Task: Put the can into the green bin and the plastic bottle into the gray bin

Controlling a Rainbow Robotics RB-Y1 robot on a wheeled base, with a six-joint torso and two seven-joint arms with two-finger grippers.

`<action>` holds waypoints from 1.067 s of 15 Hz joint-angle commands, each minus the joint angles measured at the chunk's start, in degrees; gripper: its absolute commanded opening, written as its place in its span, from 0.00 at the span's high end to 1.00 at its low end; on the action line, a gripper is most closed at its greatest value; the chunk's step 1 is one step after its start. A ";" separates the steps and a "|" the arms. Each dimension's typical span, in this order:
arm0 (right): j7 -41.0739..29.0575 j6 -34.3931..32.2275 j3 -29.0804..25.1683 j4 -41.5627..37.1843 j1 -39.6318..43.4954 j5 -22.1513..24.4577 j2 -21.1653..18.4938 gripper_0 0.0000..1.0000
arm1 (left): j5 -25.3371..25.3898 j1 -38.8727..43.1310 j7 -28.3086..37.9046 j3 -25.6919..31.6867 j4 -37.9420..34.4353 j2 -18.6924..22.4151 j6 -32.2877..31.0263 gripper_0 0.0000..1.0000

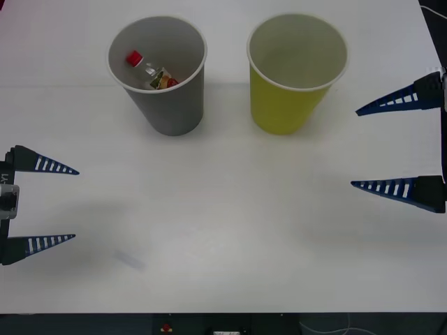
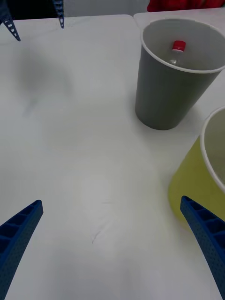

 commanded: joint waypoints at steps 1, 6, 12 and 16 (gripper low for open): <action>5.74 0.01 -3.29 0.04 6.61 -2.39 -0.01 0.00 | 0.00 0.00 0.00 0.00 0.00 0.00 0.00 0.00; 13.73 0.01 -6.45 0.13 14.43 -2.65 -1.24 0.00 | 0.00 0.00 0.00 0.00 0.00 0.00 0.00 0.00; 20.50 -0.08 -6.27 3.47 17.86 -1.07 -1.59 0.00 | 0.00 0.00 0.00 0.00 0.00 0.00 0.00 0.00; 28.24 0.01 -4.43 8.48 18.12 -2.04 -1.59 0.00 | 0.00 0.00 0.00 0.00 0.00 0.00 0.00 0.00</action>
